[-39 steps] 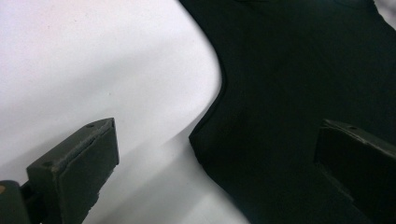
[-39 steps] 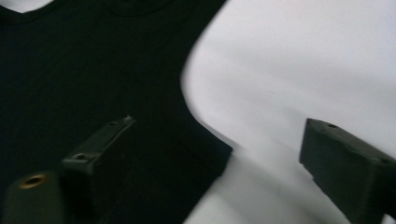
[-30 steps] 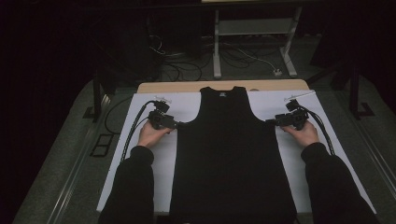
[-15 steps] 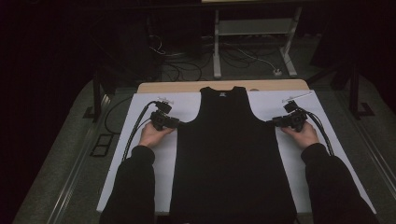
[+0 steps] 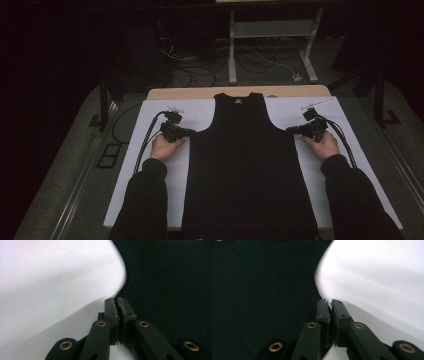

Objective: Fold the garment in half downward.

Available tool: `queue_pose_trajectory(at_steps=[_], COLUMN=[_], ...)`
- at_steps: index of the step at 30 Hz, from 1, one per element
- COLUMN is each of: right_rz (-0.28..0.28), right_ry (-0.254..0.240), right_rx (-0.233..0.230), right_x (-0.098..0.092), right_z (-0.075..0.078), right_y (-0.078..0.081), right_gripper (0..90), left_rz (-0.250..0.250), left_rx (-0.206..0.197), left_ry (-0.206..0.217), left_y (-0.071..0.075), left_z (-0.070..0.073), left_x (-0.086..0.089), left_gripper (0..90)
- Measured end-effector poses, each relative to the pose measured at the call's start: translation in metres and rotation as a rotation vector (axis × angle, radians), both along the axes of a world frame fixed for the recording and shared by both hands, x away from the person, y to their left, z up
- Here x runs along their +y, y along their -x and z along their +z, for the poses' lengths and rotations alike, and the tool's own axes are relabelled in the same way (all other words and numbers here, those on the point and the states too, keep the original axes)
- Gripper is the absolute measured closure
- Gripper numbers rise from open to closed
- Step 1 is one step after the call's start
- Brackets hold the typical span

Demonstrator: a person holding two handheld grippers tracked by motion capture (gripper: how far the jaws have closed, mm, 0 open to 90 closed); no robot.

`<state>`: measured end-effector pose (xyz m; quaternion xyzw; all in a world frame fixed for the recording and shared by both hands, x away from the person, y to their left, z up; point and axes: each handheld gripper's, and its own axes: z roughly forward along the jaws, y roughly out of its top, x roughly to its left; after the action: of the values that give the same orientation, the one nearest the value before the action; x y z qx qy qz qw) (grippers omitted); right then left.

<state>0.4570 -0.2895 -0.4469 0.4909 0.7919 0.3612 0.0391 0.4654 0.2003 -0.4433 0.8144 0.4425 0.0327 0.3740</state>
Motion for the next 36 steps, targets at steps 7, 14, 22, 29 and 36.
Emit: queue_pose_trajectory(at_steps=[7, 14, 22, 29, 36], right_rz=[0.005, 0.023, 0.029, 0.014, 0.014], right_ry=[-0.028, -0.047, -0.097, -0.141, -0.153], right_rx=[0.014, 0.014, 0.003, 0.000, -0.020], right_x=[-0.002, -0.001, -0.005, -0.009, -0.011], right_z=[0.002, 0.008, 0.011, 0.013, 0.018], right_y=[0.002, 0.006, 0.010, 0.014, 0.025], right_gripper=[85.3, 85.5, 85.5, 85.5, 85.5], left_rz=[0.004, 0.018, 0.031, 0.049, 0.052], left_rx=[-0.025, -0.027, -0.036, -0.046, -0.041], left_ry=[0.010, 0.078, 0.107, 0.166, 0.171], left_y=[0.003, 0.009, 0.018, 0.022, 0.025], left_z=[0.001, 0.006, 0.008, 0.013, 0.010], left_x=[-0.001, 0.002, 0.004, 0.011, 0.015], left_gripper=[87.0, 87.1, 87.1, 87.1, 87.1])
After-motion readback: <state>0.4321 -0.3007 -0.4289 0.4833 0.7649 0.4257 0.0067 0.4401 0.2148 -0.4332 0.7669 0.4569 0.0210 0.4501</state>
